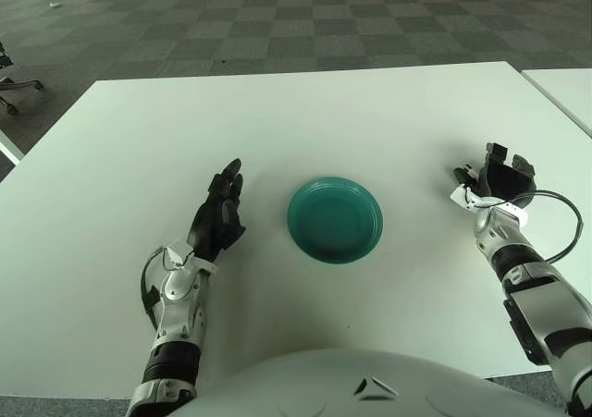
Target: Put the charger into the plate.
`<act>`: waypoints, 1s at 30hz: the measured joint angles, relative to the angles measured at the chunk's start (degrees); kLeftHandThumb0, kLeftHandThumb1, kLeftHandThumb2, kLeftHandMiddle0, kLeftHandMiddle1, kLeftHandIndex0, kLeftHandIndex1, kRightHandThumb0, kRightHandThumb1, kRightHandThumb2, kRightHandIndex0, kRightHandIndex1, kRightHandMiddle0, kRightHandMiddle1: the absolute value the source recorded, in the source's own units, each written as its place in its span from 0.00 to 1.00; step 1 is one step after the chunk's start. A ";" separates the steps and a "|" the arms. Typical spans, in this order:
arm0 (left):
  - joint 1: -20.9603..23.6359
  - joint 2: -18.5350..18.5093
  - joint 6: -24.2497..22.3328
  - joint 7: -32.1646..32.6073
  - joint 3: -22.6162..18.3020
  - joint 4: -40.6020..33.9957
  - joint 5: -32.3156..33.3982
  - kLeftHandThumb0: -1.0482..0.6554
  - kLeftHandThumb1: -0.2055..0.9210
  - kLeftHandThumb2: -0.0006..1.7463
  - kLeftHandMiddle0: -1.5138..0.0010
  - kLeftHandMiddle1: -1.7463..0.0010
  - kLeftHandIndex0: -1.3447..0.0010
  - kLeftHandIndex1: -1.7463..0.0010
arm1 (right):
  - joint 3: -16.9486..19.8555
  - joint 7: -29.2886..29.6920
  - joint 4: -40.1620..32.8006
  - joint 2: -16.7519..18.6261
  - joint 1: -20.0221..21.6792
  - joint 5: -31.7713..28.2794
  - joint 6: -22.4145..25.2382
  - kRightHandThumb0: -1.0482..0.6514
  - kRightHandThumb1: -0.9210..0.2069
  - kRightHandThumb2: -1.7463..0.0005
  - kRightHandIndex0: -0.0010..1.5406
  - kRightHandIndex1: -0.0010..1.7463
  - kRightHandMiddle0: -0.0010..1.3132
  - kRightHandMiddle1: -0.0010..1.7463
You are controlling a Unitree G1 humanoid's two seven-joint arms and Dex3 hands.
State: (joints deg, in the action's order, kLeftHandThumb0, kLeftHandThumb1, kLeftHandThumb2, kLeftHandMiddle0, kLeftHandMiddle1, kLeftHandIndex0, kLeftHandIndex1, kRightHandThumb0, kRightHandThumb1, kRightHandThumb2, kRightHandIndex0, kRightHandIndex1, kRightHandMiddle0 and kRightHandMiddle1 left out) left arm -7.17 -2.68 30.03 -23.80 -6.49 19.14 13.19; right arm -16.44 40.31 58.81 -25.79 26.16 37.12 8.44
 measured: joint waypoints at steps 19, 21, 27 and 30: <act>-0.25 0.59 -1.14 0.37 -0.26 -1.40 -0.11 0.06 1.00 0.59 0.91 0.99 1.00 0.69 | 0.46 3.50 -2.18 0.56 -2.86 -0.15 1.56 0.16 0.00 0.66 0.28 0.04 0.00 0.44; -0.17 0.59 -1.21 0.38 -0.25 -1.41 -0.12 0.06 1.00 0.59 0.91 0.99 1.00 0.69 | 0.48 3.84 -0.83 0.21 -2.61 -0.19 0.31 0.17 0.00 0.67 0.30 0.05 0.00 0.47; 0.04 0.64 -1.65 0.59 -0.25 -1.38 -0.14 0.06 1.00 0.59 0.91 0.99 1.00 0.69 | 0.38 4.91 2.24 -0.27 -1.88 -0.16 -2.47 0.21 0.00 0.71 0.34 0.07 0.01 0.53; 0.07 0.72 -1.84 0.64 -0.23 -1.28 -0.14 0.06 1.00 0.59 0.91 1.00 1.00 0.69 | 0.00 5.78 3.30 -0.42 -1.62 0.11 -3.12 0.23 0.00 0.73 0.29 0.40 0.06 0.66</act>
State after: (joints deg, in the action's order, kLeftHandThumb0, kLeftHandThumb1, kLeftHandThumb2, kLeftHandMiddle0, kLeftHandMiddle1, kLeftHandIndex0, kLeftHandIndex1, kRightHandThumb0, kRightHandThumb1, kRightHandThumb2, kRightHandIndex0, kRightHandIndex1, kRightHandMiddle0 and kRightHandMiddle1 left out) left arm -7.10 -1.96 28.19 -23.16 -6.72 17.86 13.05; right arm -16.45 46.09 62.11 -26.21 24.54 37.23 5.33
